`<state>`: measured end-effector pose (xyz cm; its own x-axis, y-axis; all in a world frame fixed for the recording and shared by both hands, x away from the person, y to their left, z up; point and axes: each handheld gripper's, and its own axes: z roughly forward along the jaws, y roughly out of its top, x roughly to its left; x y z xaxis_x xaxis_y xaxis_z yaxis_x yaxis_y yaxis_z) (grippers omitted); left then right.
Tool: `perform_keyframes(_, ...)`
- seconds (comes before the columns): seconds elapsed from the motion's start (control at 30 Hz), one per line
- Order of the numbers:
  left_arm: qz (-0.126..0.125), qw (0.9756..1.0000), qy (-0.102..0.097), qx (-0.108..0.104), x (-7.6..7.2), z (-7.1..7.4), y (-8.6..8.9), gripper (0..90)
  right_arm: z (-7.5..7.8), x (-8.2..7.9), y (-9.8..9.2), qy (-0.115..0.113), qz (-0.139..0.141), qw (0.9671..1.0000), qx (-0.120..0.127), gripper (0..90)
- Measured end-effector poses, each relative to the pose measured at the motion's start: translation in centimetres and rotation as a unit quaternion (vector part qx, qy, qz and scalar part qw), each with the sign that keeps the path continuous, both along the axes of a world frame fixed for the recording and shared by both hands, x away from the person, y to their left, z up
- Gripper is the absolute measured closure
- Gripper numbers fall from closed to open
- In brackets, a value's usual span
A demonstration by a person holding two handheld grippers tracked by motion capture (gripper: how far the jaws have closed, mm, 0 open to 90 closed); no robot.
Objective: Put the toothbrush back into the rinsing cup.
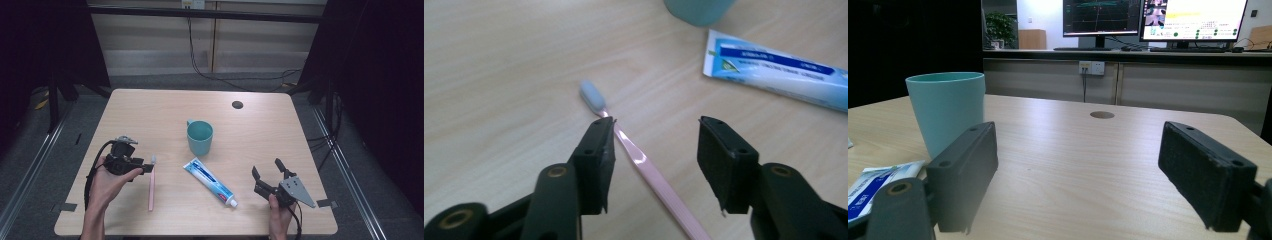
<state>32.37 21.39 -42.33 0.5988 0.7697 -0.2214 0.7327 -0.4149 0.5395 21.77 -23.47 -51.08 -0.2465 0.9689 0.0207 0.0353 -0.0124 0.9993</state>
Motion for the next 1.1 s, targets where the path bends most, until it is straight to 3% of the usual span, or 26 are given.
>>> perform_keyframes(0.07,0.005,0.9997,0.013,0.019,0.2,0.0,-0.1,50.4,0.0,0.0,0.0,0.001,-0.001,1.0000,0.000,15.3)
perform_keyframes(0.27,0.013,0.9980,0.043,0.045,0.6,-0.4,-0.7,52.7,0.0,0.0,0.0,0.001,-0.002,1.0000,0.000,15.3)
perform_keyframes(0.43,0.015,0.9947,0.077,0.066,0.9,-1.5,-1.4,48.1,0.0,0.0,0.0,0.002,-0.003,1.0000,0.000,15.3)
perform_keyframes(0.73,0.021,0.9918,0.101,0.075,1.8,-1.8,-1.9,55.7,0.0,0.0,0.0,0.001,-0.006,1.0000,0.000,15.2)
perform_keyframes(1.1,0.021,0.9879,0.127,0.085,1.2,-2.8,-2.9,66.1,0.1,0.1,0.1,0.017,0.005,0.9998,0.008,14.3)
